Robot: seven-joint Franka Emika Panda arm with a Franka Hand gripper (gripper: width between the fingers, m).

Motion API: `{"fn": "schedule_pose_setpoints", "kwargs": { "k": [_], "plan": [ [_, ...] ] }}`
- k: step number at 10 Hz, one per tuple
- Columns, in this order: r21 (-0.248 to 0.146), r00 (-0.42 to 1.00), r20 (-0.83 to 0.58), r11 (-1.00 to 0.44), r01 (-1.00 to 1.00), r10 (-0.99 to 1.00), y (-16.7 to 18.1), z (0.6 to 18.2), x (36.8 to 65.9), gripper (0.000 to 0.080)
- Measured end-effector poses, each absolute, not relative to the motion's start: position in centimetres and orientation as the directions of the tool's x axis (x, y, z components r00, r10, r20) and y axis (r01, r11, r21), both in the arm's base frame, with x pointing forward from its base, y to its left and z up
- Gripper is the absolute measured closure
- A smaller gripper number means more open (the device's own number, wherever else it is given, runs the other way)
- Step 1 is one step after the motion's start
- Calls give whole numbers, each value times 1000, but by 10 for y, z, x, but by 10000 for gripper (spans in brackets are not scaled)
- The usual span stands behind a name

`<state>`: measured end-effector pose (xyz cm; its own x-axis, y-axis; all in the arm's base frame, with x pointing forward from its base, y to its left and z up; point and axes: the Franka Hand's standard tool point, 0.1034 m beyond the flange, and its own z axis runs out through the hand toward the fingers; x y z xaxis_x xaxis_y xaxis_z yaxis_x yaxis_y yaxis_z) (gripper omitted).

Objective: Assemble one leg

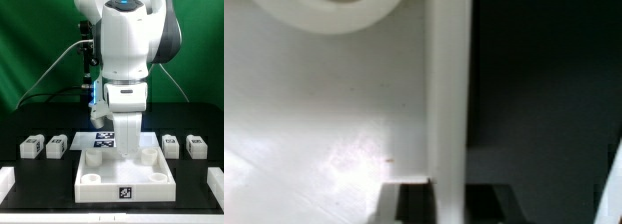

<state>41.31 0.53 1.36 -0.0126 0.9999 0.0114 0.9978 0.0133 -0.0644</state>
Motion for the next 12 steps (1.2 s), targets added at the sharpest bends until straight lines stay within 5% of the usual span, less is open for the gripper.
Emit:
{"fn": "schedule_pose_setpoints", "kwargs": {
  "k": [7, 12],
  "plan": [
    [-63, -13, 12, 13, 998, 1000, 5, 14, 413, 738],
    [-13, -9, 39, 9, 1000, 999, 53, 15, 472, 738]
  ]
}}
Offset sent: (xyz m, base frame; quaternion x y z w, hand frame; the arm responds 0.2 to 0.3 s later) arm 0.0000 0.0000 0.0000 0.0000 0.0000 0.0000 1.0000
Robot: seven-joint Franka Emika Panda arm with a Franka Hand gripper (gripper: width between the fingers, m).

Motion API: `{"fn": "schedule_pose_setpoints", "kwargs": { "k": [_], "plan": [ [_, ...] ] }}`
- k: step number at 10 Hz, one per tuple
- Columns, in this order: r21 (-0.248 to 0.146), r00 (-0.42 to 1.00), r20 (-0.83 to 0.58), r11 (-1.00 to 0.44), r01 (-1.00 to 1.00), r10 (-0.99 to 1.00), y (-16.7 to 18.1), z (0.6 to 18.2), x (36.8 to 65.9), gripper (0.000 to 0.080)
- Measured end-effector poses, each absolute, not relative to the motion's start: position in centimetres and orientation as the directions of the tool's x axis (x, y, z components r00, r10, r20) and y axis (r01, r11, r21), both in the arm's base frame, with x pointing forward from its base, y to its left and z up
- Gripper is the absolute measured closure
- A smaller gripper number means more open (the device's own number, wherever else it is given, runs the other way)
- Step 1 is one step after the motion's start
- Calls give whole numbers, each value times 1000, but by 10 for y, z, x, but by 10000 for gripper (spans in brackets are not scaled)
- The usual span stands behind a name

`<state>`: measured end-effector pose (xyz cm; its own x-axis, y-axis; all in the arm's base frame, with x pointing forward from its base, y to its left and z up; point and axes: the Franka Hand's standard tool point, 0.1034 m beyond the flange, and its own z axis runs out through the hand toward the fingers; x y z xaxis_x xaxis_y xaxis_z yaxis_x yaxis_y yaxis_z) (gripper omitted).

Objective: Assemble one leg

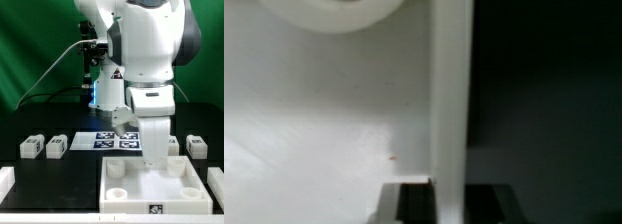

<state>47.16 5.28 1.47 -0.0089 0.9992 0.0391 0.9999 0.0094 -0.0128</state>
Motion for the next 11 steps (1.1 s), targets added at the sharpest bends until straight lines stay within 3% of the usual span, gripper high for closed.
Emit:
{"fn": "schedule_pose_setpoints", "kwargs": {
  "k": [4, 7, 11],
  "plan": [
    [18, -8, 52, 7, 1000, 999, 66, 14, 494, 738],
    [-20, 24, 47, -23, 1000, 999, 77, 14, 496, 738],
    [-10, 22, 45, -21, 1000, 999, 76, 13, 496, 738]
  ]
}}
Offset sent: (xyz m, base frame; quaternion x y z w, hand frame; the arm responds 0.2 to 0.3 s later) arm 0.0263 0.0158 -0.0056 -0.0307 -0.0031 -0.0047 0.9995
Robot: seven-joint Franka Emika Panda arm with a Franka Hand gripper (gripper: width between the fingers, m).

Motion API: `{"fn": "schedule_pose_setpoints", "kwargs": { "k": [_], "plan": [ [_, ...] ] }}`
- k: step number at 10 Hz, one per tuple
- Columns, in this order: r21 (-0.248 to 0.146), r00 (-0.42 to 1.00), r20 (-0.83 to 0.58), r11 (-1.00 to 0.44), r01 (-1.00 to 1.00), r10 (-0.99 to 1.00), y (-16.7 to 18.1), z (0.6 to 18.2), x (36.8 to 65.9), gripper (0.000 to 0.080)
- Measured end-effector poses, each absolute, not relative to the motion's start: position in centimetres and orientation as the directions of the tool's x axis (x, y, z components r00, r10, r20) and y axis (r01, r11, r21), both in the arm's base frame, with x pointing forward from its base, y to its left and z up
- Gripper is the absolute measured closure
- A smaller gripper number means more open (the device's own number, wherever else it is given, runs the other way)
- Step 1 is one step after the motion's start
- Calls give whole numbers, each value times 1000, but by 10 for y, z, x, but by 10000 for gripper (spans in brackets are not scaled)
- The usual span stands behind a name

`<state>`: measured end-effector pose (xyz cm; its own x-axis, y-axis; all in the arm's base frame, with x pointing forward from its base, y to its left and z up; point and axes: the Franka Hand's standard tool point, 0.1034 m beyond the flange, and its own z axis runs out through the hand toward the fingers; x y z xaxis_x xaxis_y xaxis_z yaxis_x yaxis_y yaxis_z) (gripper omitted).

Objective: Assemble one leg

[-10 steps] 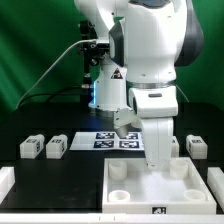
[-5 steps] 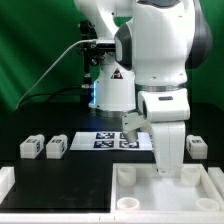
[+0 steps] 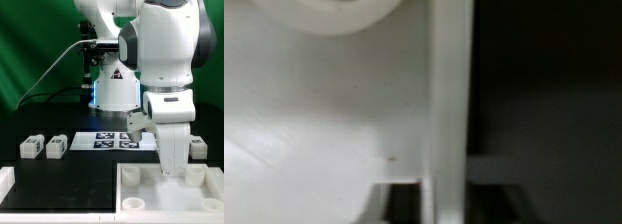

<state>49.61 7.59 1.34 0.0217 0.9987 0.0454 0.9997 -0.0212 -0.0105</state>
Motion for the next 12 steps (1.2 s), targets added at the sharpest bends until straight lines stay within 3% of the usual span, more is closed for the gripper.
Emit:
{"fn": "schedule_pose_setpoints", "kwargs": {
  "k": [1, 2, 3, 4, 7, 12],
  "plan": [
    [-11, 22, 45, -22, 1000, 999, 76, 13, 496, 524],
    [-11, 23, 45, -22, 1000, 999, 75, 13, 496, 524],
    [-11, 23, 45, -23, 1000, 999, 75, 13, 496, 342],
    [-11, 24, 45, -23, 1000, 999, 75, 13, 496, 220],
    [-11, 25, 45, -24, 1000, 999, 74, 13, 496, 154],
    [-11, 26, 45, -25, 1000, 999, 74, 13, 496, 151]
  ]
}}
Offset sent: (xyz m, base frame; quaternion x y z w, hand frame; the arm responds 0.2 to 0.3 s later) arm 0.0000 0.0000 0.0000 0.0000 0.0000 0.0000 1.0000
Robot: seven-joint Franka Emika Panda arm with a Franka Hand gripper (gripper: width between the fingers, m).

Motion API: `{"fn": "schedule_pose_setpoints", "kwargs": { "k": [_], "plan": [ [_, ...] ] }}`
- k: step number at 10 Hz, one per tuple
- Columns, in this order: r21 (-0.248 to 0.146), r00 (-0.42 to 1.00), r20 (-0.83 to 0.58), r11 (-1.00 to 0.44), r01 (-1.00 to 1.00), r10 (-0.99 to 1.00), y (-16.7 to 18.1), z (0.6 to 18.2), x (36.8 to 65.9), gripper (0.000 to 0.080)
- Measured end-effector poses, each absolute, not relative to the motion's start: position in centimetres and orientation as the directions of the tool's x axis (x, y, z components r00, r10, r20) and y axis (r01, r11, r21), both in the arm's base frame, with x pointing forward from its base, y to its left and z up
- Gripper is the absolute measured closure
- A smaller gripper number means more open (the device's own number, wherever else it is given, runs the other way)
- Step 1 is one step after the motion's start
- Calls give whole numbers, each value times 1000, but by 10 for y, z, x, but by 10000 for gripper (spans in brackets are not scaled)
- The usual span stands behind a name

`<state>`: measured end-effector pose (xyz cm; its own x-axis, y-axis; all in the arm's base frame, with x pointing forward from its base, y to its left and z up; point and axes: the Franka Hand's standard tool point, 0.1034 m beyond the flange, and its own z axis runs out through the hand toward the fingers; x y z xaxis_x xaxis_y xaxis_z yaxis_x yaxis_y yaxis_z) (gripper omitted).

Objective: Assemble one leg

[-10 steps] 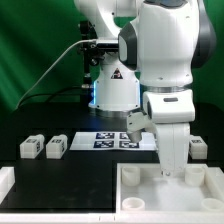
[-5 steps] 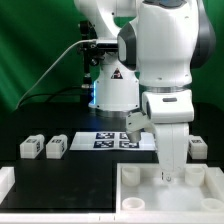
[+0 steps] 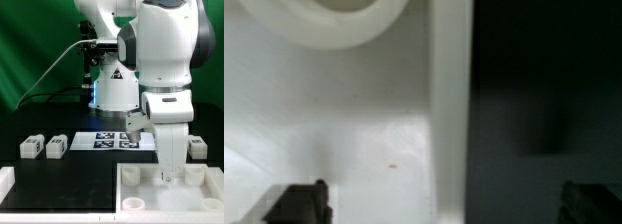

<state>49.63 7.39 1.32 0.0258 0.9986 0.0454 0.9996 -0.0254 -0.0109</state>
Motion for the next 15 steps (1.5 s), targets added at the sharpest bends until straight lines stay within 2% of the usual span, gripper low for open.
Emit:
{"fn": "schedule_pose_setpoints", "kwargs": {
  "k": [1, 4, 6, 7, 9, 11, 13, 15],
  "plan": [
    [-10, 36, 46, -36, 999, 998, 73, 14, 497, 151],
    [-5, 259, 45, -259, 966, 965, 85, 34, 491, 151],
    [-36, 591, 52, -590, 807, 805, 108, 41, 479, 151],
    [-42, 679, 54, -678, 734, 732, 121, 44, 474, 151],
    [-64, 811, 54, -809, 585, 582, 125, 43, 473, 151],
    [-86, 921, 37, -917, 390, 389, 131, 44, 469, 151],
    [-96, 995, -7, -990, 99, 100, 156, 47, 450, 151],
    [-92, 995, -30, -992, 87, 90, 164, 46, 442, 151]
  ]
}}
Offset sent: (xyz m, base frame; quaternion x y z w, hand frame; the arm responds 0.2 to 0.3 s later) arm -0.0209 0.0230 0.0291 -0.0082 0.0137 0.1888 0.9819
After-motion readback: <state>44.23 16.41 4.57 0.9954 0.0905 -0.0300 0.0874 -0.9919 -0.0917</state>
